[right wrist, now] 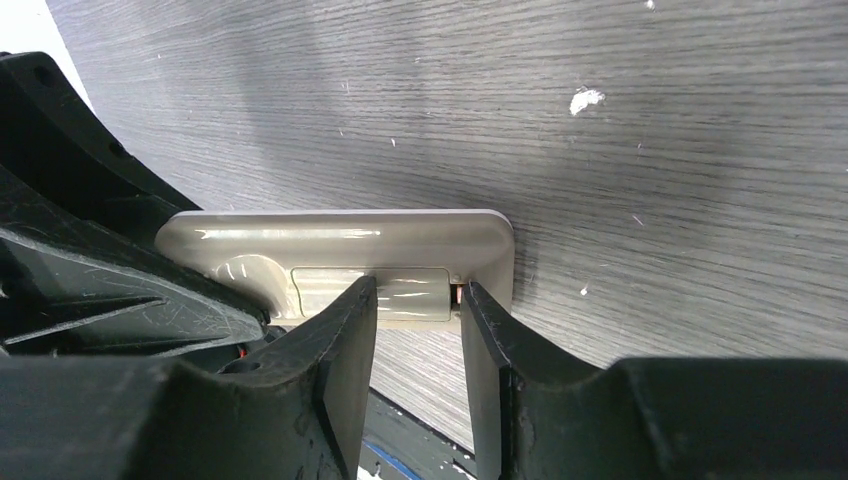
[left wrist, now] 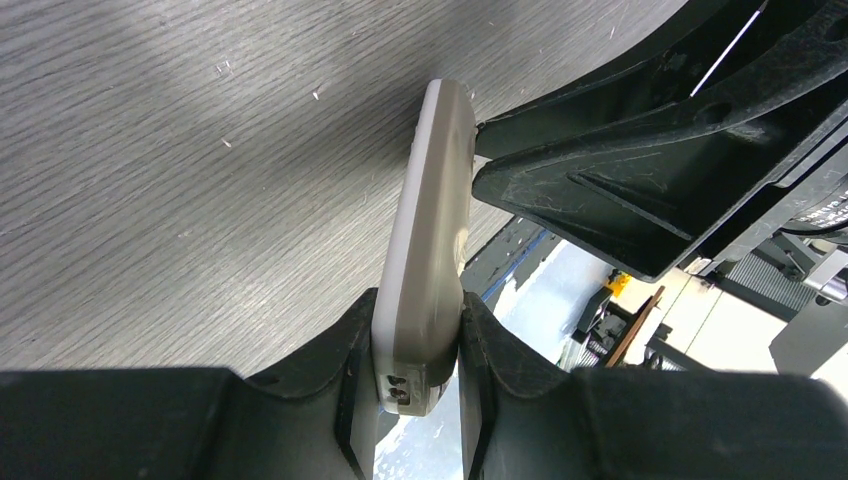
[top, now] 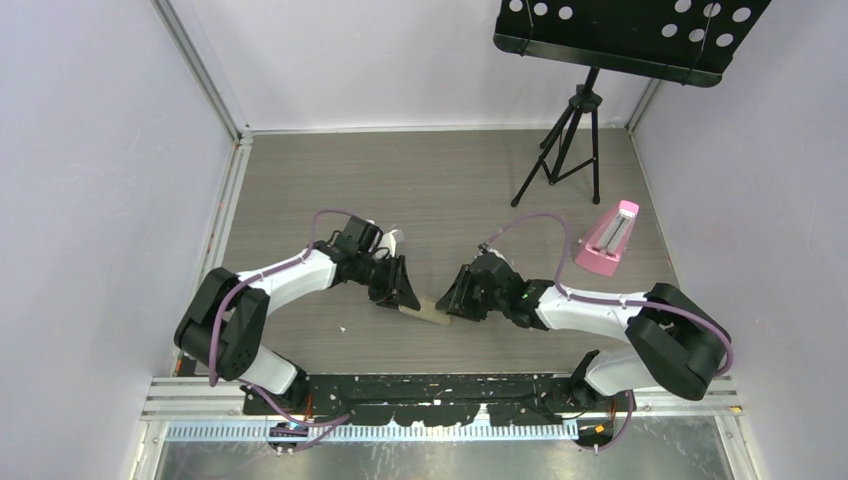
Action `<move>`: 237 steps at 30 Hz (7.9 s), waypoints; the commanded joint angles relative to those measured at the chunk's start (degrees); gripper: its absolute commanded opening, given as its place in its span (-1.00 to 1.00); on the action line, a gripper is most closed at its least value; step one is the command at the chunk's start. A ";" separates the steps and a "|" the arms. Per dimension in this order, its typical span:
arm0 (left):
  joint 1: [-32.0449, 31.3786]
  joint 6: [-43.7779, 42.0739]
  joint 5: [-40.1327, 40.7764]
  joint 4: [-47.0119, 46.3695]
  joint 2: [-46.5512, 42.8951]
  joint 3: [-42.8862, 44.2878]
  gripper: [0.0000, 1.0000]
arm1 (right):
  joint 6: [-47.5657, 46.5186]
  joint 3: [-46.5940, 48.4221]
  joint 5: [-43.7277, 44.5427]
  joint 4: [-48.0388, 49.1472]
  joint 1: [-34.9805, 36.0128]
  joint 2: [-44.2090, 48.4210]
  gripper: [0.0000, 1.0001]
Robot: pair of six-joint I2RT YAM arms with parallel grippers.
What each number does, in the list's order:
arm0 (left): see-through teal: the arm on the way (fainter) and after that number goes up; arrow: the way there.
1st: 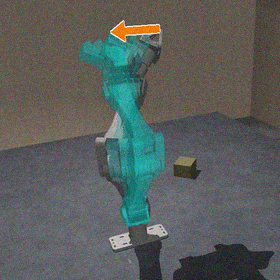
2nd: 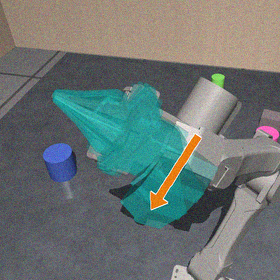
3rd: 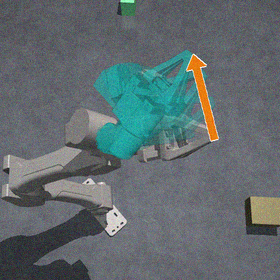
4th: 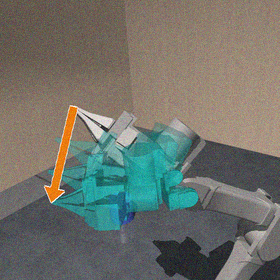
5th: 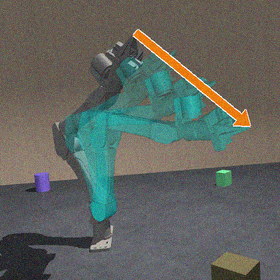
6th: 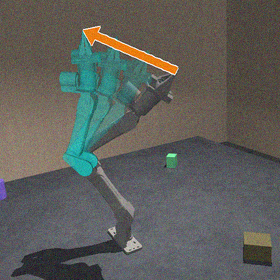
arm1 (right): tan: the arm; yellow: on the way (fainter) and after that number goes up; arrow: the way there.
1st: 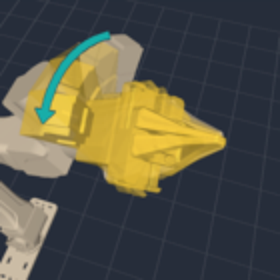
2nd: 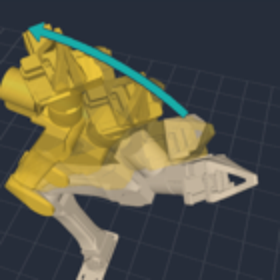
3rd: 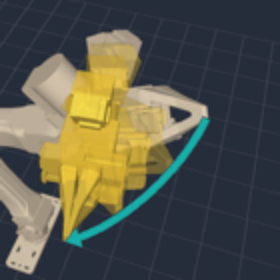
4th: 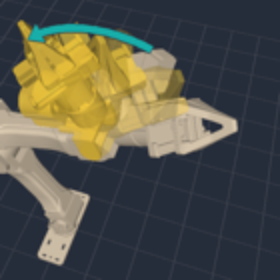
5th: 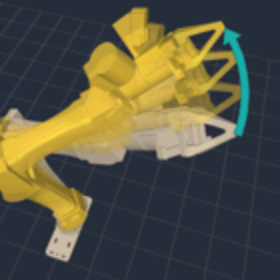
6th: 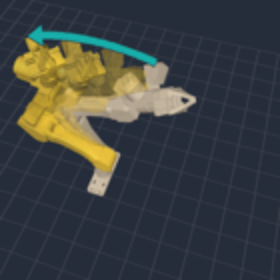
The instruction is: Load the batteries into the remote control
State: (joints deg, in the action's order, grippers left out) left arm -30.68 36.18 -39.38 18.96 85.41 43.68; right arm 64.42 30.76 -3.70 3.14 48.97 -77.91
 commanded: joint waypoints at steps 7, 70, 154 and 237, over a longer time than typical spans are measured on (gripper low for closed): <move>-1.59 -2.74 6.51 1.26 2.13 -2.28 -1.00 | 3.98 -2.96 -4.56 16.05 0.60 -4.23 -0.18; -3.97 -13.49 32.28 16.88 -1.12 19.42 -1.00 | -12.79 -0.83 7.91 -8.39 -6.13 16.09 0.08; -3.91 15.93 11.34 -50.33 -24.00 10.17 0.52 | -23.51 16.68 -20.07 19.86 -6.92 22.32 -0.99; -2.08 -6.82 13.25 -29.29 -25.29 -2.20 -1.00 | -42.62 29.44 13.88 -31.63 -12.50 -21.18 -0.48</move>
State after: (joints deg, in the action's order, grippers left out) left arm -32.77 29.56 -25.17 -7.07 60.64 40.91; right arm 22.98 58.33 10.39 -27.99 36.07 -98.35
